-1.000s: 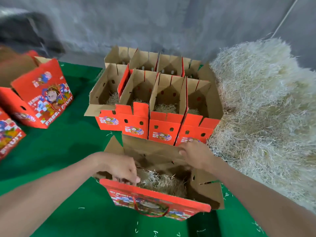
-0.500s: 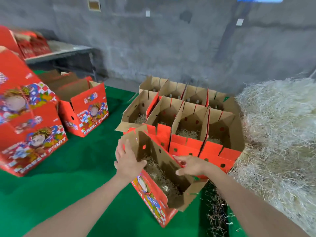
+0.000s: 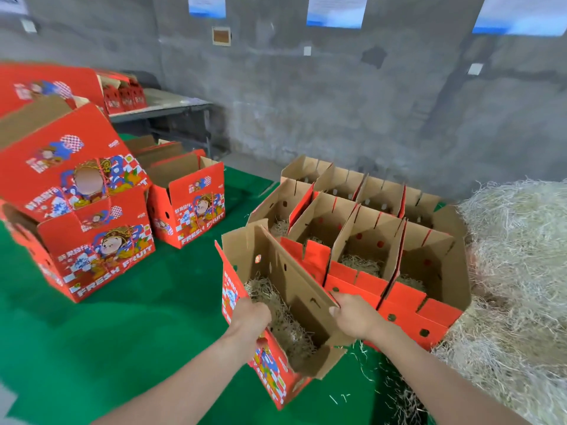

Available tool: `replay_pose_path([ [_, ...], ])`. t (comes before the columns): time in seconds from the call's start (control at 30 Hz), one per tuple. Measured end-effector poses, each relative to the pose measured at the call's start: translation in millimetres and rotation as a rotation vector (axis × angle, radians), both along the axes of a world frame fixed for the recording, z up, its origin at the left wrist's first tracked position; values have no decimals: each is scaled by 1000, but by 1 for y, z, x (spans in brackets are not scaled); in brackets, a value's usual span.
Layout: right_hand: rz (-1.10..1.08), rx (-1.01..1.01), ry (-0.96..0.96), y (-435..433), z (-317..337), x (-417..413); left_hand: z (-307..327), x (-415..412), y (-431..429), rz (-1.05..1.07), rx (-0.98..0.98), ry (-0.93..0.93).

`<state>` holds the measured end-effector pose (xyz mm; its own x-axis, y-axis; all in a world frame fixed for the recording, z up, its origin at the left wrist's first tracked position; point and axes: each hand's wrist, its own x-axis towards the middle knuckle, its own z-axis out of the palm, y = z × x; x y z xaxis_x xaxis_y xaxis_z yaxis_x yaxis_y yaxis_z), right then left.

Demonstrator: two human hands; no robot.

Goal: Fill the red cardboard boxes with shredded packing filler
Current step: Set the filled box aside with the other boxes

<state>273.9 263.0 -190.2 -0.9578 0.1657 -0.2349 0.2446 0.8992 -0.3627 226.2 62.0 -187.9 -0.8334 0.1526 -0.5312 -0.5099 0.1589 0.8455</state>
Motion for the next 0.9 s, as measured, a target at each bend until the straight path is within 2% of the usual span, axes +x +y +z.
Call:
replay_pose_path([
  [0.13,30,-92,79,-36,25,-40,33,-18,-24,126,43,89],
  [0.27,-92,-304,78,-79,38,-80,56,-42,-53,168,0,303],
  [0.4,-425,-771,132,-110,40,-115,78,-82,-80,96,42,502],
  [0.5,-672,-1096,246,-123,52,-151,88,-128,-100,6,81,638],
  [0.63,-795,-1468,324,-134,56,-199,71,-182,-112,-72,-85,875],
  [0.7,-798,-1451,409,-143,51,-235,58,-223,-112,-10,-157,936],
  [0.77,-816,-1382,469,-149,42,-270,45,-266,-109,43,-146,885],
  [0.9,-944,-1361,479,-142,27,-336,25,-343,-95,-58,-122,919],
])
